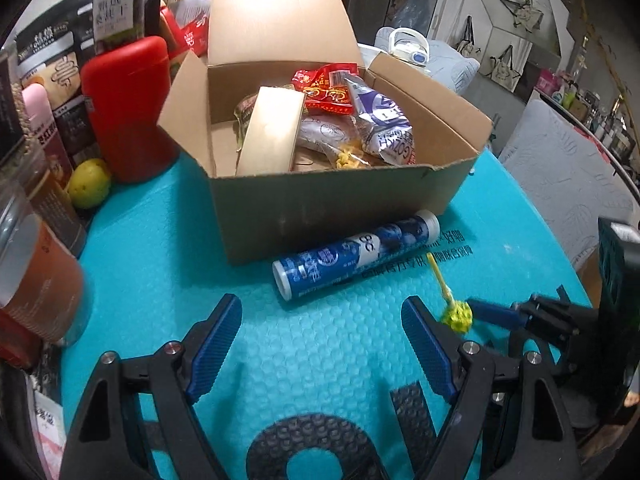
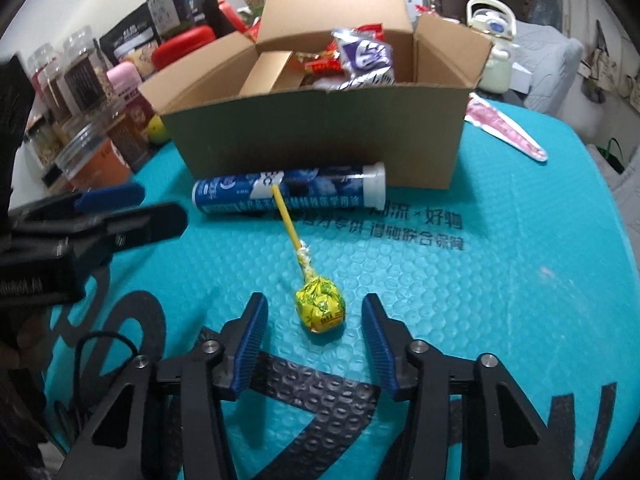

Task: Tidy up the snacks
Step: 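Grasp the blue vitamin tube with the left tool while the right tool grasps the yellow lollipop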

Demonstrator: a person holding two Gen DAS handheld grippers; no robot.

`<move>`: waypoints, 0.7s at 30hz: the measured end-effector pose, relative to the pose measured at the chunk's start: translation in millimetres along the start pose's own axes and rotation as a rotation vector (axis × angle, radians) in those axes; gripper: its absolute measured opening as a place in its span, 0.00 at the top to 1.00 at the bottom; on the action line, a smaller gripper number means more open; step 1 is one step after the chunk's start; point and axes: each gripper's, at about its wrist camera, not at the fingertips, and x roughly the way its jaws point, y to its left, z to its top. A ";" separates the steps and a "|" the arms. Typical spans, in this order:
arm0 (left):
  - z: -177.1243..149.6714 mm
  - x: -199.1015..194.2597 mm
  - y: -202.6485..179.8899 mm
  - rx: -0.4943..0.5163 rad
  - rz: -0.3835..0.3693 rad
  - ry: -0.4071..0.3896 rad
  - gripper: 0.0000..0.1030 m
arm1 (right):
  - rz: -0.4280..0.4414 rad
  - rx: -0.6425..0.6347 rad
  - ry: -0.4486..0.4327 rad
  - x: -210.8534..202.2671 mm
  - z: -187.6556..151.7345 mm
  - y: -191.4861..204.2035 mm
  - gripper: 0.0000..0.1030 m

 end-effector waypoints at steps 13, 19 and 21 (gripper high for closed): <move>22.2 35.4 -21.1 0.180 0.034 0.010 0.20 | -0.008 0.069 0.004 -6.2 1.2 -35.9 0.77; 24.7 51.3 -26.7 0.209 -0.001 0.046 0.20 | -0.016 0.100 0.004 -14.4 -4.4 -50.8 0.77; 23.7 53.2 -28.5 0.212 -0.019 0.062 0.20 | -0.028 0.103 0.003 -15.9 -4.9 -52.4 0.77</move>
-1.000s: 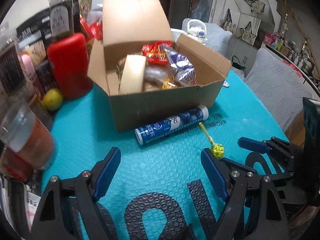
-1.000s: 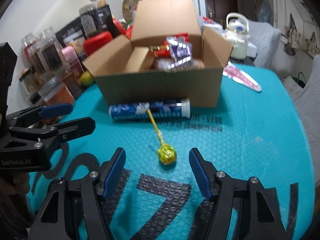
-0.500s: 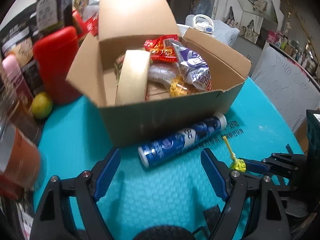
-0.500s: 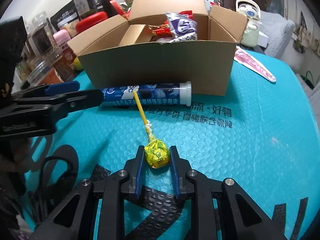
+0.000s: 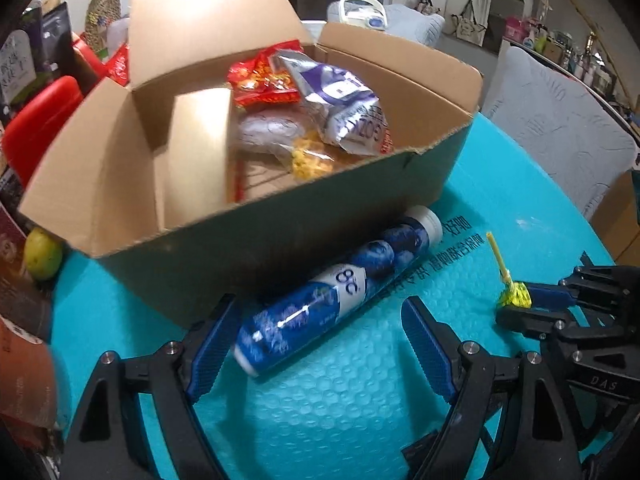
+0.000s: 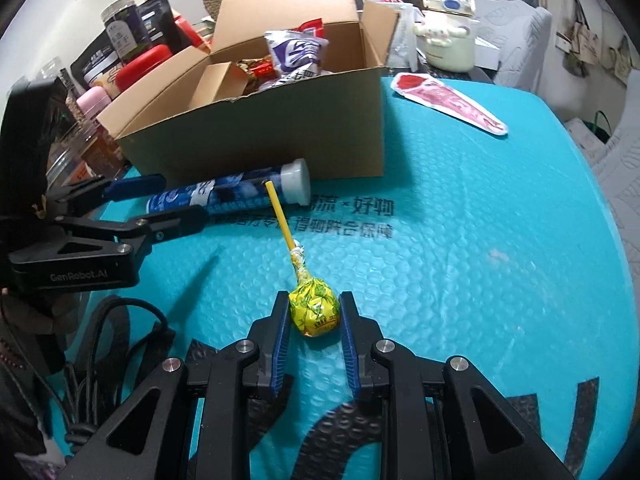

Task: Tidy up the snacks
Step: 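Grasp the blue vitamin tube with the left tool while the right tool grasps the yellow lollipop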

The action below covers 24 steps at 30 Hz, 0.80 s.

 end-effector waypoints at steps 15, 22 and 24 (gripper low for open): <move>-21.4 4.6 -33.5 -0.001 -0.085 0.068 0.37 | -0.025 0.032 -0.022 -21.3 -19.6 -14.5 0.77; -26.7 -2.6 -29.1 -0.068 -0.054 0.092 0.73 | -0.019 0.055 -0.012 -24.5 -29.8 -13.5 0.77; -29.7 -4.0 -28.1 -0.087 -0.044 0.100 0.73 | -0.010 0.050 -0.012 -26.5 -32.5 -9.6 0.77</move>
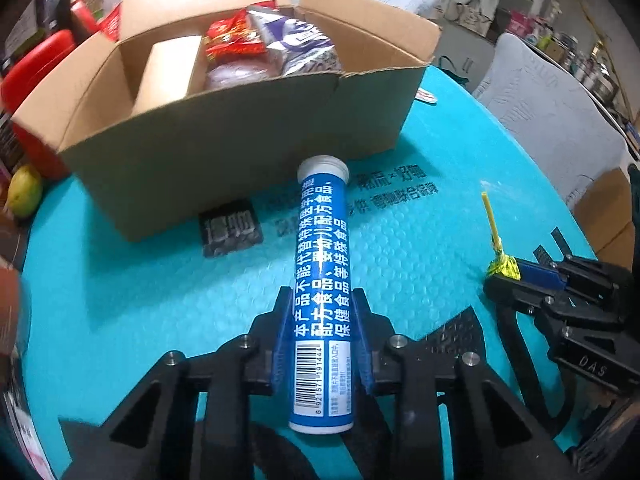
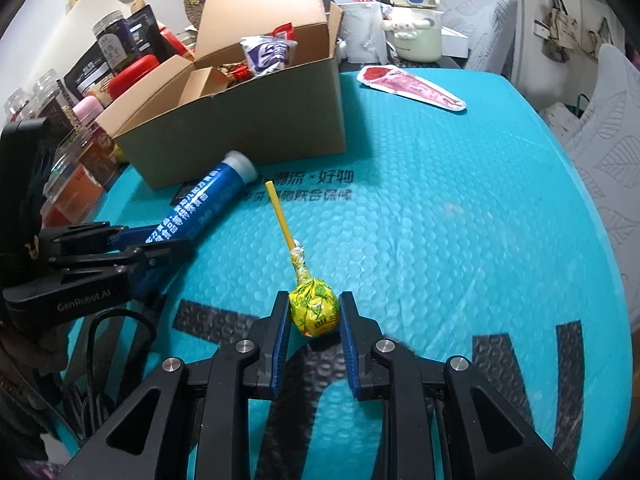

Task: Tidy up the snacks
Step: 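Grasp the blue vitamin tube with the left tool while the right tool grasps the yellow lollipop, then lift the blue tube with the left tool while the right tool lifts the lollipop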

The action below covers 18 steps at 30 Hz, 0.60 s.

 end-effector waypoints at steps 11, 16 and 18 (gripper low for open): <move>-52.9 -40.6 0.8 -0.065 -0.002 0.010 0.73 | 0.048 -0.050 0.005 -10.2 -21.3 29.4 0.77; -75.2 -53.2 0.2 -0.085 -0.014 0.030 0.73 | 0.072 -0.078 0.017 -11.8 -31.6 44.7 0.77; -82.5 -57.4 -2.9 -0.080 -0.014 0.035 0.73 | 0.079 -0.089 0.022 -12.6 -35.0 48.6 0.77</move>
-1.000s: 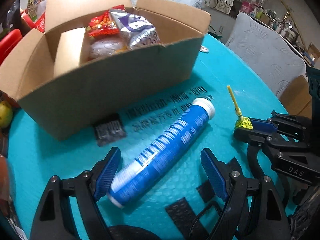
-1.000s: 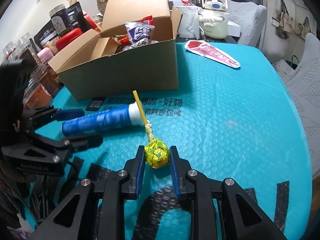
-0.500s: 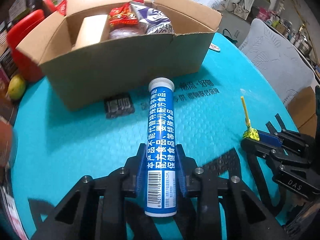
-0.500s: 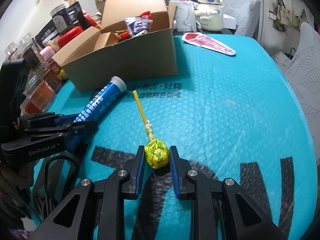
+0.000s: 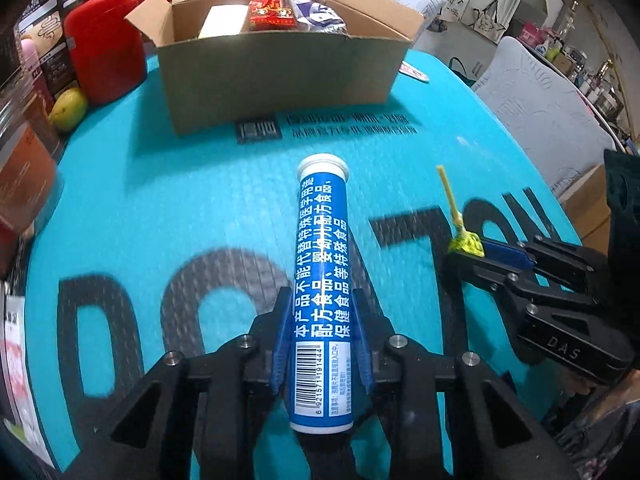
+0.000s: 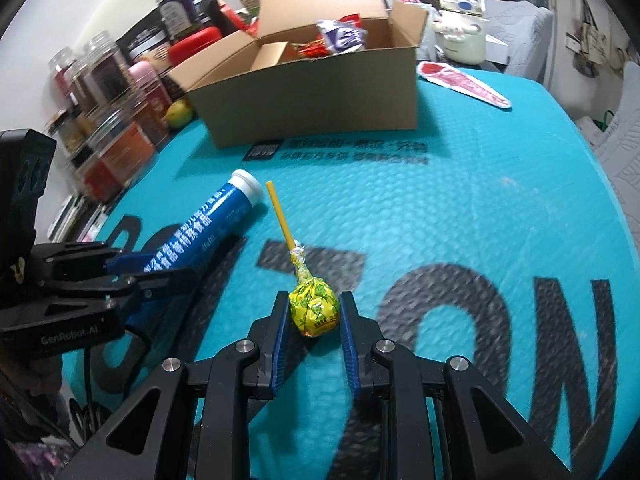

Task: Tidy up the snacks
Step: 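Lift the blue tube with the left tool while the right tool lifts the lollipop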

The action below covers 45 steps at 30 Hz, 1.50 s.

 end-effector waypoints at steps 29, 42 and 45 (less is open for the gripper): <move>8.3 10.4 -8.0 0.035 0.038 -0.101 0.73 | -0.039 -0.022 -0.029 0.2 -13.4 9.9 0.77; -3.8 -20.5 -12.6 0.016 0.014 -0.155 0.73 | 0.106 -0.003 -0.071 -15.6 -15.7 26.2 0.77; -7.6 -21.6 -12.4 0.015 0.026 -0.155 0.73 | 0.100 -0.007 -0.071 -17.3 -16.4 30.2 0.77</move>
